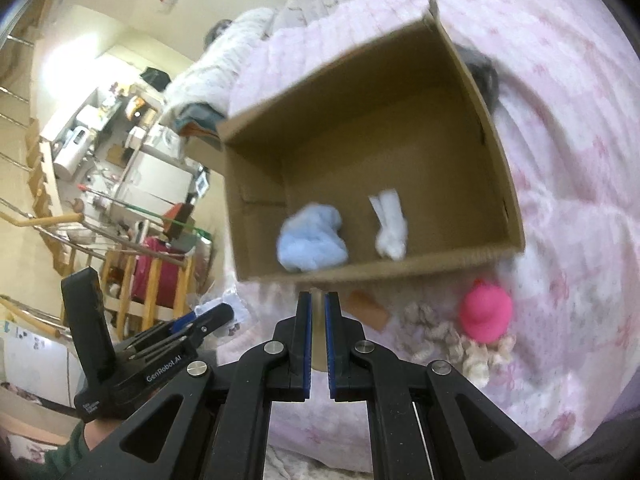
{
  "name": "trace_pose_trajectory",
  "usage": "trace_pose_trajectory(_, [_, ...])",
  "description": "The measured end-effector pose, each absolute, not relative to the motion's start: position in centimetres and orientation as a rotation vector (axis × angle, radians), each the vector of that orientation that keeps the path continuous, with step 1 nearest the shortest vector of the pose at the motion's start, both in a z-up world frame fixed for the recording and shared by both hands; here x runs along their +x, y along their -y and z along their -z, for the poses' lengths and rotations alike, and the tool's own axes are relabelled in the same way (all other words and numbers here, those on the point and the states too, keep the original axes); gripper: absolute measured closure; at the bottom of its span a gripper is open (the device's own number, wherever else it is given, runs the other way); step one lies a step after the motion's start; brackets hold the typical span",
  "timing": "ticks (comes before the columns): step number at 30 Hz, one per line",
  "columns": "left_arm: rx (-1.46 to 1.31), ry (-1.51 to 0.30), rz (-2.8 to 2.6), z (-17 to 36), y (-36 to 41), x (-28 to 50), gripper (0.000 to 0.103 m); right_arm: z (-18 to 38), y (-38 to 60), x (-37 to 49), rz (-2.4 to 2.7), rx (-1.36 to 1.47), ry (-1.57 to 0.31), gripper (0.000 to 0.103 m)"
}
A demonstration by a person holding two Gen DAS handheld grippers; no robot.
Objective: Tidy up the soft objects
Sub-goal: 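Carry the packet into the box with the left tool while the right tool carries the tube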
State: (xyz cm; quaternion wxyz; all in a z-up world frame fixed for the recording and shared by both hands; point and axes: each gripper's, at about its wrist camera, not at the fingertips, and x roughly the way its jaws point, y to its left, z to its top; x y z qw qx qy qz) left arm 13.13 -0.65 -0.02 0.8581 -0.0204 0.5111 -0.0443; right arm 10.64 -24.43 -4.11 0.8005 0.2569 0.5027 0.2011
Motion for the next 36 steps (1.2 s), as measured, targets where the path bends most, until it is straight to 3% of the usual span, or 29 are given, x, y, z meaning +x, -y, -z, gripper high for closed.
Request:
trace_pose_trajectory(5, [-0.008, -1.003, 0.122, -1.7, 2.3, 16.7, 0.08, 1.5, 25.3, 12.9, -0.432, 0.534, -1.013, 0.095])
trace_pose_trajectory(12, [0.009, -0.983, 0.194, 1.5, 4.6, 19.8, 0.08, 2.0, 27.1, 15.9, -0.37, 0.469, -0.948, 0.095])
trace_pose_trajectory(21, [0.037, -1.049, 0.236, 5.3, 6.2, 21.0, 0.08, 5.7, 28.0, 17.4, -0.293, 0.509, -1.026, 0.095])
trace_pose_trajectory(36, [0.057, -1.038, 0.263, 6.0, 6.9, 20.5, 0.08, 7.0, 26.4, 17.7, -0.249, 0.38, -1.086, 0.095])
